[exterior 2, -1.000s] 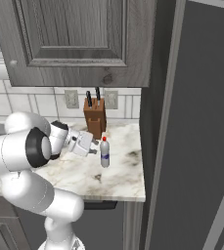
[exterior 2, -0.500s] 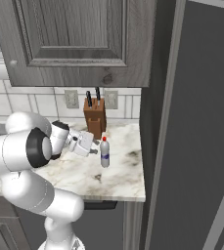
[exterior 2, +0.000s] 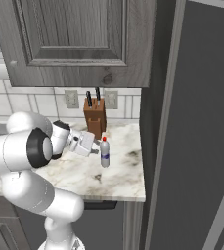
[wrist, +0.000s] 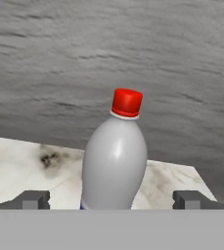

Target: Take the bottled waters from the counter and place them in the freezer to freeze. Close the freezer door after placing the bottles.

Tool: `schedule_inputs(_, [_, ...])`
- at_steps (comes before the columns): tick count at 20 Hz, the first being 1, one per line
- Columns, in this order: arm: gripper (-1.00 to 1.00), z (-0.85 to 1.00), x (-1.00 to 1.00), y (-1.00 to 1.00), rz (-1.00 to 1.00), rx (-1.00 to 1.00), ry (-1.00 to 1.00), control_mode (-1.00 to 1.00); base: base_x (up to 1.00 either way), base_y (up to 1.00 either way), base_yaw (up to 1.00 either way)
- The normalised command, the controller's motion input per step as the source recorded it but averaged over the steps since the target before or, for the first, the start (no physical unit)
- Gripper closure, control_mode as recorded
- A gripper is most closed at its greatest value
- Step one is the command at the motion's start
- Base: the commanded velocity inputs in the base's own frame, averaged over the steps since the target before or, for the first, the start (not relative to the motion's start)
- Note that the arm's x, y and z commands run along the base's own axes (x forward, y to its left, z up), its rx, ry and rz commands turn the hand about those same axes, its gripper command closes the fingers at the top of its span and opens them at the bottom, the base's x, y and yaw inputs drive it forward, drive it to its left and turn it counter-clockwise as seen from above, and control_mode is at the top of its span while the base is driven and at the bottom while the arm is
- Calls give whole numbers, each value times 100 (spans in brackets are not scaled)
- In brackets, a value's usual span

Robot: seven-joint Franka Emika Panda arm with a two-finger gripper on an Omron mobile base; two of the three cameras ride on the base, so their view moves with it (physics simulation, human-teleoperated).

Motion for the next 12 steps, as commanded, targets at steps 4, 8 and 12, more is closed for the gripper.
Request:
schedule_inputs(4, [-100,0,0,0,-2,0,0,-100,0,0,0])
schedule_inputs(8, [-100,0,0,0,-7,0,0,-100,0,0,0])
schedule_inputs(12, [-100,0,0,0,-10,0,0,-100,0,0,0])
